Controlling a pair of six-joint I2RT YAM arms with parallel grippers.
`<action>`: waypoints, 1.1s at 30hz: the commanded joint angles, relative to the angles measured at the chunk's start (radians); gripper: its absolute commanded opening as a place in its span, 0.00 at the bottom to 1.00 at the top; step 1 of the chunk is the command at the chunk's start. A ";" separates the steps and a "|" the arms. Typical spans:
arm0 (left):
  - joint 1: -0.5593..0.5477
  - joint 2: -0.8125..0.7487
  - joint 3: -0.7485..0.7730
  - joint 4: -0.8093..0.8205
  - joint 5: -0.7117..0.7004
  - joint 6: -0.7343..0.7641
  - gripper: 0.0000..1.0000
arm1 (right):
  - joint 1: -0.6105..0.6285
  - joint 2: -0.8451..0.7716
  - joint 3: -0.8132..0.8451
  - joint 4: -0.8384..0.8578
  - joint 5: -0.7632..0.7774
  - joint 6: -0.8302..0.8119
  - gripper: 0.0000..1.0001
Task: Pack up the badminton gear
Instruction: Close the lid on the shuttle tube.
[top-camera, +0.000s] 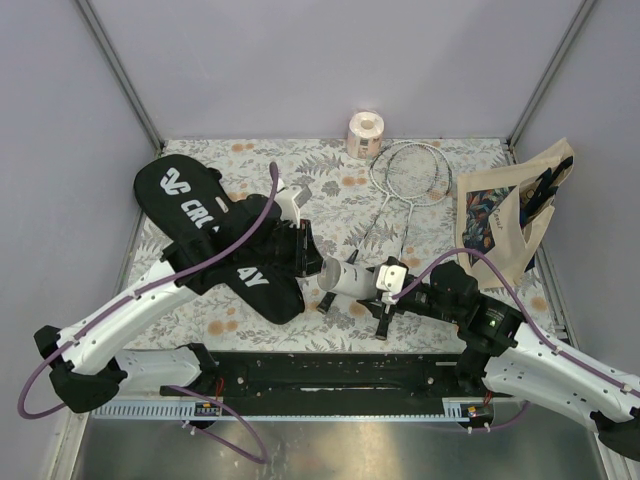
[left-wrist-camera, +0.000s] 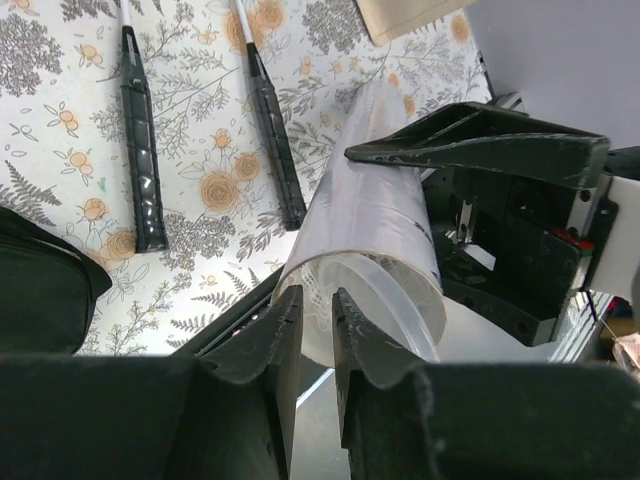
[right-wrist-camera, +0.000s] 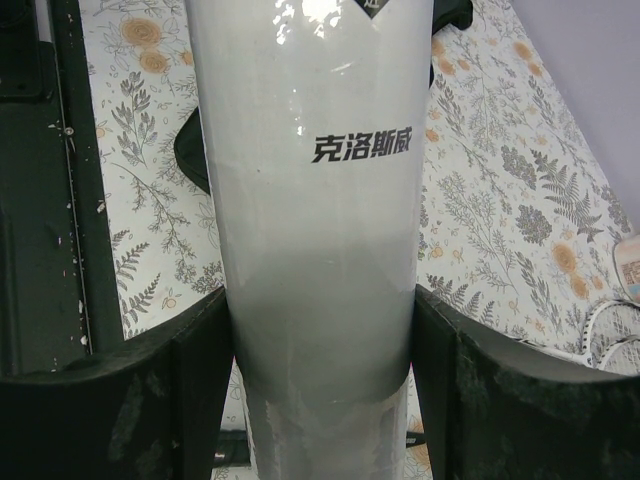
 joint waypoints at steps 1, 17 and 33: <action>-0.003 -0.041 0.062 0.018 -0.016 0.001 0.22 | 0.004 -0.014 0.046 0.072 -0.005 0.011 0.38; -0.052 -0.075 0.030 0.072 0.067 -0.042 0.23 | 0.004 -0.007 0.058 0.059 0.008 0.009 0.38; -0.063 -0.024 0.018 0.079 0.038 -0.018 0.23 | 0.002 -0.018 0.043 0.092 -0.014 0.017 0.38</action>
